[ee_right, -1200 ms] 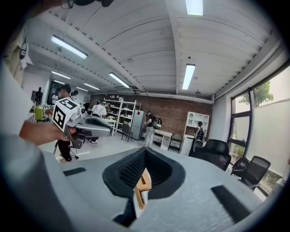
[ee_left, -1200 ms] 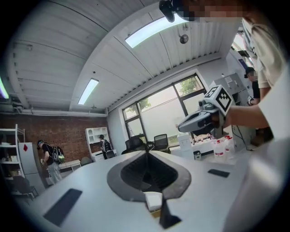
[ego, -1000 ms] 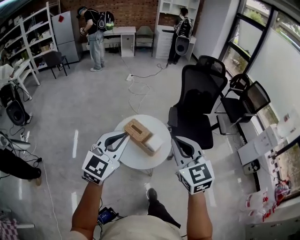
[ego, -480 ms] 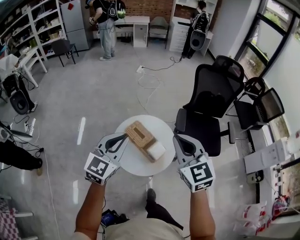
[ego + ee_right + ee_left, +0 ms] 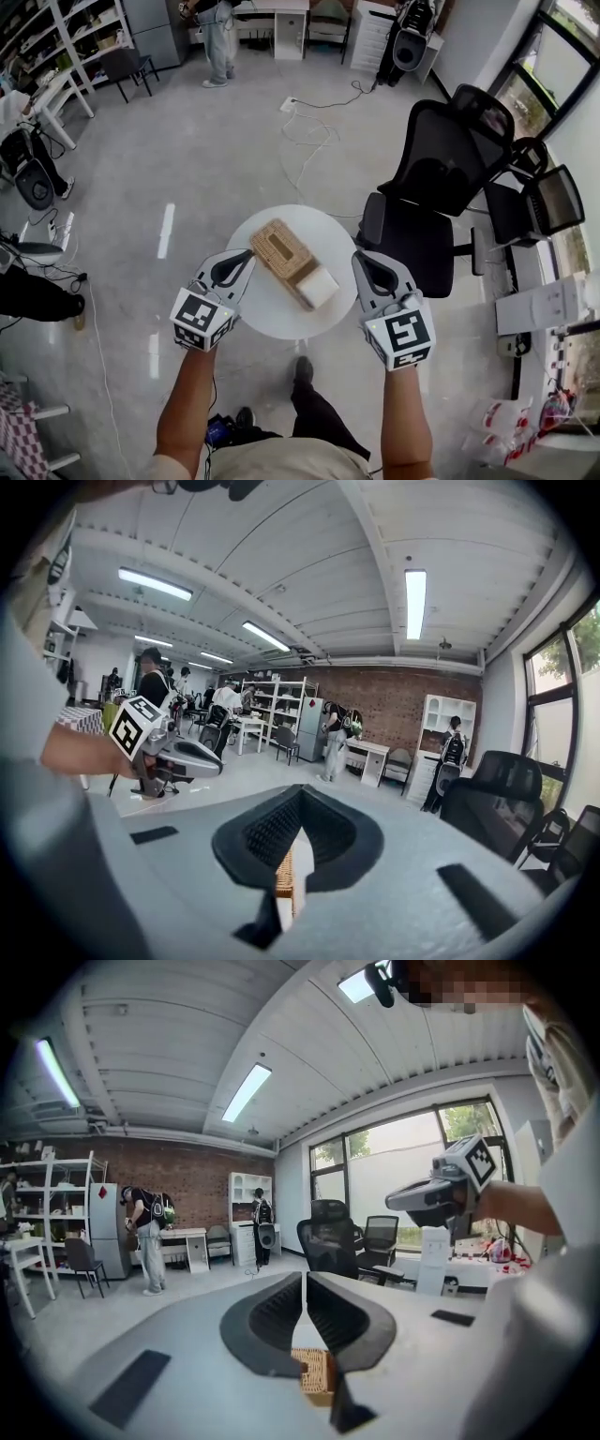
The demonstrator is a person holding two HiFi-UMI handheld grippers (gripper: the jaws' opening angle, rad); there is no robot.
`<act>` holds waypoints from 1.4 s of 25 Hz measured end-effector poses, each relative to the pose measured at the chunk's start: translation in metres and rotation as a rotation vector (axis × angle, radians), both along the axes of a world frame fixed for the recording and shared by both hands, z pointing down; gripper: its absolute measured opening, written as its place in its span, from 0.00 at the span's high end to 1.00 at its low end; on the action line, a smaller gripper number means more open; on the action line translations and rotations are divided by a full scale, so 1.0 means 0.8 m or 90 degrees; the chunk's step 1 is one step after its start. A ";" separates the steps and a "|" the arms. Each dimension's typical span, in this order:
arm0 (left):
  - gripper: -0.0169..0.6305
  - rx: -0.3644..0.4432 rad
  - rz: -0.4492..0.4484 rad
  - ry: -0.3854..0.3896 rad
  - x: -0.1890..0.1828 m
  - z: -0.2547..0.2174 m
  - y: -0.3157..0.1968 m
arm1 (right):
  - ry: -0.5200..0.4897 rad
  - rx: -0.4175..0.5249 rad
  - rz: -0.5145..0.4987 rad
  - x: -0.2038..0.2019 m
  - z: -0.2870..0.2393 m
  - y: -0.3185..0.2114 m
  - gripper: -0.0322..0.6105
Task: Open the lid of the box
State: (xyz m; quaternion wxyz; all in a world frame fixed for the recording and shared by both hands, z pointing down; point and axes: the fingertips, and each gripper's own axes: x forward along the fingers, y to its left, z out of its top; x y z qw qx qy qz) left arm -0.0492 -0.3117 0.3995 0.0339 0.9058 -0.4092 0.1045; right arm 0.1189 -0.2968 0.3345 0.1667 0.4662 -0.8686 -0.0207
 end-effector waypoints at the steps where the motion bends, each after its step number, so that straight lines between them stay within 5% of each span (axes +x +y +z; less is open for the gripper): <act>1: 0.95 -0.008 -0.003 0.003 0.000 0.011 -0.004 | 0.000 -0.004 0.000 0.001 0.009 -0.003 0.96; 35: 0.94 -0.266 -0.114 0.132 0.004 0.324 -0.087 | 0.026 -0.100 -0.008 0.021 0.216 -0.090 0.96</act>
